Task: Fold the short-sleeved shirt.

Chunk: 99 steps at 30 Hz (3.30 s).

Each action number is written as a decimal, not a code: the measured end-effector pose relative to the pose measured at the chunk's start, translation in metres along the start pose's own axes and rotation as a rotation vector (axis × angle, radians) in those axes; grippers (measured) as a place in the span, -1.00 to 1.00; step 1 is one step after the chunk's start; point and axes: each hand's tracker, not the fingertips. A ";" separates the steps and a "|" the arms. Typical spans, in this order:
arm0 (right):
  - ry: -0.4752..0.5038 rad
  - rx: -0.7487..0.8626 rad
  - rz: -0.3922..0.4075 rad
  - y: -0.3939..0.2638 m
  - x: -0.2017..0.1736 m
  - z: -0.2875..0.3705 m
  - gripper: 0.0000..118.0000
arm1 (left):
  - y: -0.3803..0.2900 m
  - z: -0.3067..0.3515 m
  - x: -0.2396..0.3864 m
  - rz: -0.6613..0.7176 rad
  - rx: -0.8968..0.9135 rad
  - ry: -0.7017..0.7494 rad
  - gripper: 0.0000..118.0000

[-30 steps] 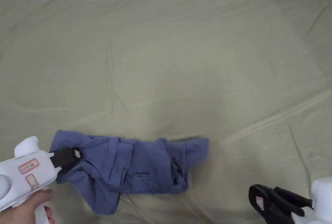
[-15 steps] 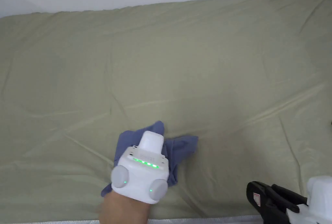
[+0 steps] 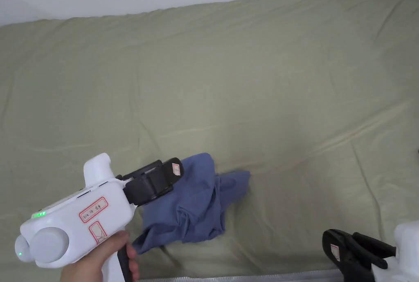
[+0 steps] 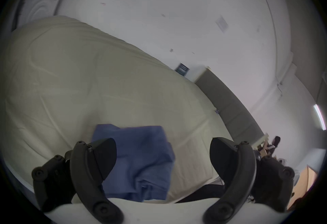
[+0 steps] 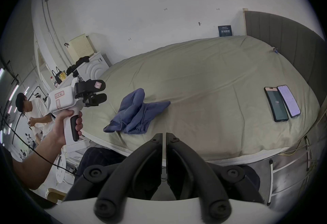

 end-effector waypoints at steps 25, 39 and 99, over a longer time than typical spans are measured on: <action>0.517 -0.122 -0.236 0.034 -0.037 -0.215 -0.91 | -0.034 0.035 -0.013 -0.023 -0.098 0.061 -0.87; 0.567 -0.310 -0.434 0.001 0.043 -0.278 -0.93 | -0.044 -0.064 -0.131 0.369 -0.366 -0.246 0.77; -0.276 0.669 0.240 0.152 -0.049 0.065 -0.92 | 0.057 0.154 0.153 -0.475 0.620 0.215 -0.74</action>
